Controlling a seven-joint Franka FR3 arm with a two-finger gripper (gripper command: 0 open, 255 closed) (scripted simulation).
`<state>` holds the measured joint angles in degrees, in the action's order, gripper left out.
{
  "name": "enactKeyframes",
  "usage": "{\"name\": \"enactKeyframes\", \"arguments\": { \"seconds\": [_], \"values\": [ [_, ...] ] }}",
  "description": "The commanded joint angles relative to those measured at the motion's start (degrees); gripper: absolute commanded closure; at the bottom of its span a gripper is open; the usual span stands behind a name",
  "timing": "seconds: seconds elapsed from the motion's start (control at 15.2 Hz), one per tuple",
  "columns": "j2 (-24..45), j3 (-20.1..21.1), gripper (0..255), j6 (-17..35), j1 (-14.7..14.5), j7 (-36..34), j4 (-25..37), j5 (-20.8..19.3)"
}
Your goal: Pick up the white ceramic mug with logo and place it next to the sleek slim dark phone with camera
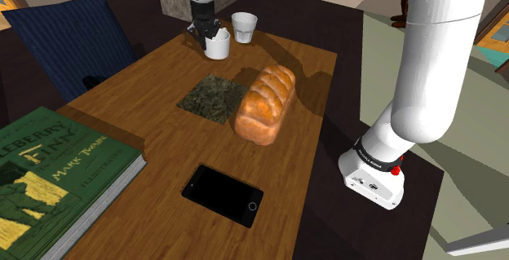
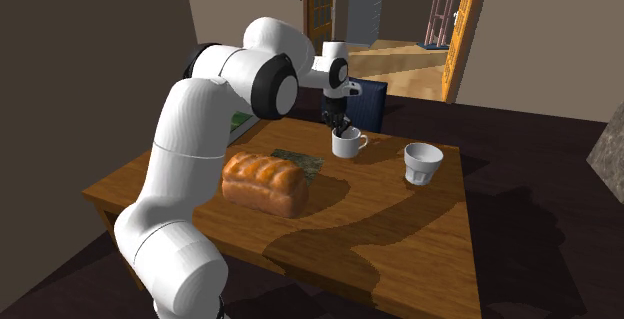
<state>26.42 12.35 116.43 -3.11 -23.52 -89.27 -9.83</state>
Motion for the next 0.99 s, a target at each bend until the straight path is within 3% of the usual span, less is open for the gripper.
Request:
{"name": "enactKeyframes", "arguments": {
  "seconds": [0.0,0.92],
  "values": [
    [-0.54,0.08,255,-1.33,0.03,0.19,0.80,0.18],
    [-2.41,0.45,255,-11.14,-0.19,1.22,8.83,0.98]
  ]
}}
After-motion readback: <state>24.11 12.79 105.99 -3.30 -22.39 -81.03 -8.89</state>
